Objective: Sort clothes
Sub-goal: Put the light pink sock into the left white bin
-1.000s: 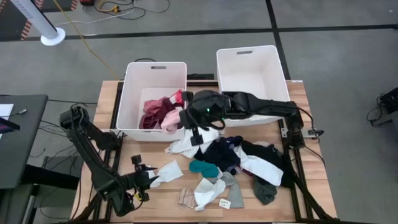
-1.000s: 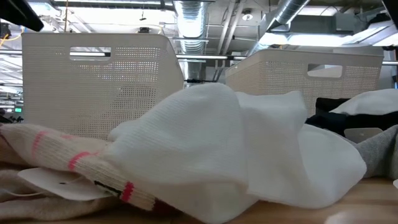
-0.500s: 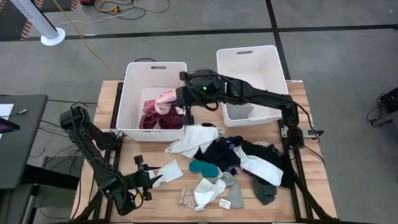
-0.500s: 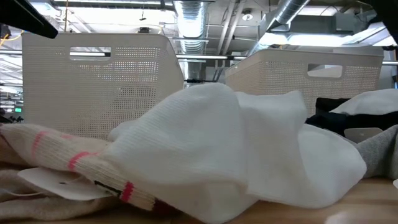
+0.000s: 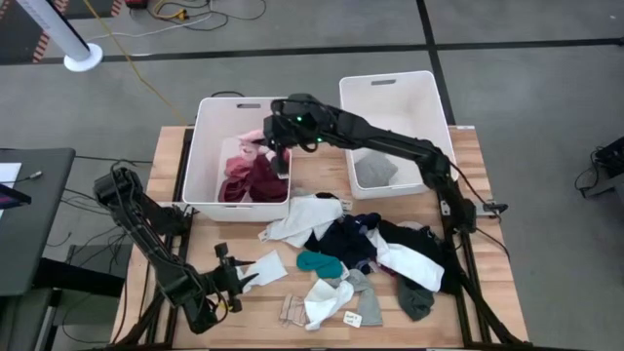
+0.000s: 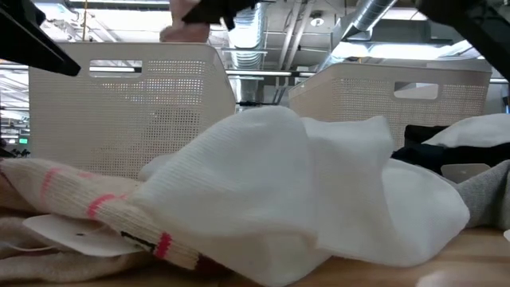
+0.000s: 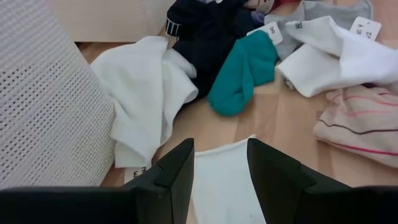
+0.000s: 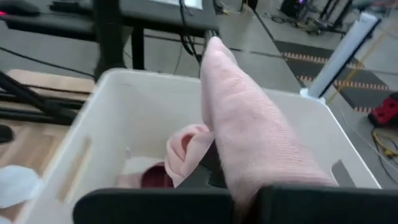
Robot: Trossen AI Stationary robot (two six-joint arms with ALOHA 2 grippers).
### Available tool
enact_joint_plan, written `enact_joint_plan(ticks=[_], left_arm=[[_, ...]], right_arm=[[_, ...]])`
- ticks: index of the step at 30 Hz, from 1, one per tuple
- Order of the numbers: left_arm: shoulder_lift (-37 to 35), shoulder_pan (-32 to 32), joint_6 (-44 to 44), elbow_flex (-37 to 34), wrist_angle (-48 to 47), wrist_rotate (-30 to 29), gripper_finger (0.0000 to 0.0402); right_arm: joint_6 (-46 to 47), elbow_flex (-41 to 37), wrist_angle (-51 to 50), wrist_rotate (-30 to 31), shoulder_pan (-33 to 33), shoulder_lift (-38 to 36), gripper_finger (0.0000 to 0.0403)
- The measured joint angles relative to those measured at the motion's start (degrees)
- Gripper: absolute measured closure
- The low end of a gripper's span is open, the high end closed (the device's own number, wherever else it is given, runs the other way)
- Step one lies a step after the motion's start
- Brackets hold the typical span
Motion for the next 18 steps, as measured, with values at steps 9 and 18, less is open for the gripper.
enact_joint_plan(ticks=[9,18], left_arm=[[0.0,0.1,1.0,-1.0,2.1,0.0,0.0257],[0.0,0.7,2.3,-1.0,3.2,0.0,0.0257]], right_arm=[[2.0,0.1,4.7,-0.8,-2.7,3.3,0.0397],[2.6,0.0,8.1,-0.8,-3.8,7.3,0.0397]])
